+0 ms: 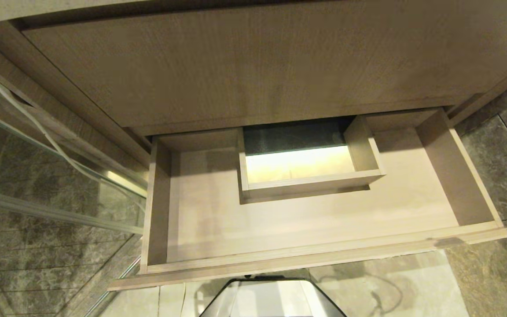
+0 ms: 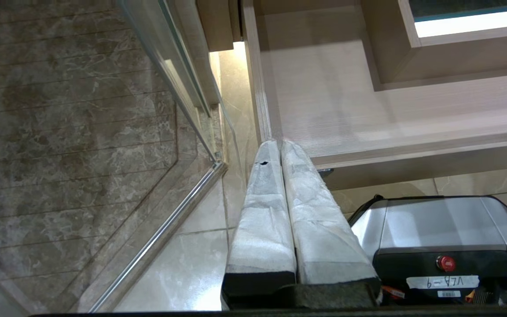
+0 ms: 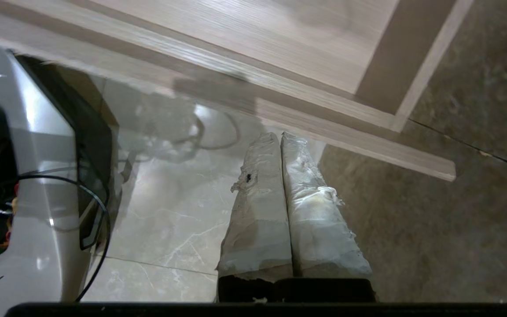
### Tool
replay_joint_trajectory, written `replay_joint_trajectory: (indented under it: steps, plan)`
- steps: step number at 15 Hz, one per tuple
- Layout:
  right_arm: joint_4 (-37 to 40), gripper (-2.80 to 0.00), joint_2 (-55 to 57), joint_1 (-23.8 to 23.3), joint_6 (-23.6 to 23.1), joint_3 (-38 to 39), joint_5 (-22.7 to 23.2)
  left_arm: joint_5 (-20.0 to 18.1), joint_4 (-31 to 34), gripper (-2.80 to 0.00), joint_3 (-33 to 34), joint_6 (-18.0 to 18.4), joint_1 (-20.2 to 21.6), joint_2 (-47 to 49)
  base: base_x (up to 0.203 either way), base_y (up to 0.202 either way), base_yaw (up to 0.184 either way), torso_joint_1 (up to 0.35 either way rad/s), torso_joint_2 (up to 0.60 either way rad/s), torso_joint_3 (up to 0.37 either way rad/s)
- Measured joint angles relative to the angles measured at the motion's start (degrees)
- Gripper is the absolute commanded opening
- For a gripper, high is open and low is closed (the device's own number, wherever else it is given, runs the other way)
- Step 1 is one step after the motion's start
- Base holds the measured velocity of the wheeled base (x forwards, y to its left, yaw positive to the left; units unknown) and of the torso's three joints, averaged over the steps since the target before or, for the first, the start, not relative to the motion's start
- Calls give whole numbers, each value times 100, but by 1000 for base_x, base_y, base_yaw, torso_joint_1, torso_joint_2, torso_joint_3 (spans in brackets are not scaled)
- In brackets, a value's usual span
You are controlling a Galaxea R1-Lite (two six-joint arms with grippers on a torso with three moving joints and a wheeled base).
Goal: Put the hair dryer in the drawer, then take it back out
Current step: Close the drawer
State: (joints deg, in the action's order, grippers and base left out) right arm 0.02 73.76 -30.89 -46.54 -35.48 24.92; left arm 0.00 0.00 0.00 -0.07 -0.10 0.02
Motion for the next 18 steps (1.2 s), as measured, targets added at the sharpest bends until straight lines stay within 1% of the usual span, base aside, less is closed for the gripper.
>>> replay_joint_trajectory:
  steps: [2, 3, 5, 7, 9, 11, 12, 15, 17, 18]
  plan:
    - [83, -280, 166, 11, 8, -104, -19, 0, 0, -280, 0, 0, 0, 0, 0, 0, 0, 33, 21, 41]
    - [287, -280, 298, 0, 14, -266, -54, 0, 0, -280, 0, 2, -1, 0, 0, 0, 0, 20, 2, 34]
    - [858, -280, 856, 5, 32, -786, -170, 0, 0, -280, 0, 0, 0, 0, 0, 0, 0, 0, 0, 0]
    - [1479, -280, 1710, -4, 40, -1352, -351, 0, 0, -280, 0, 0, 5, 0, 0, 0, 0, 0, 0, 0]
    - [2006, -280, 2548, -28, 46, -1844, -810, 0, 0, -280, 0, 0, 0, 0, 0, 0, 0, 0, 0, 0]
    - [2279, -280, 3248, -44, 55, -2298, -1404, -5, 0, -280, 0, 2, -1, 0, 0, 0, 0, 0, 0, 0]
    - [2416, -280, 3536, -48, 46, -2505, -1606, 0, 0, -280, 0, 0, 0, 0, 0, 0, 0, 45, 4, 36]
    - [2502, -280, 4053, -52, 13, -2895, -1698, -4, 2, -280, 0, 0, 0, 0, 0, 0, 0, 12, -1, 7]
    - [2413, -280, 4259, -50, 25, -3054, -1632, 0, 0, -280, 0, 0, 0, 0, 0, 0, 0, 0, 0, 0]
    - [2259, -280, 4344, -51, 35, -3139, -1513, -2, 0, -280, 0, 2, 0, 0, 0, 0, 0, 0, 0, 0]
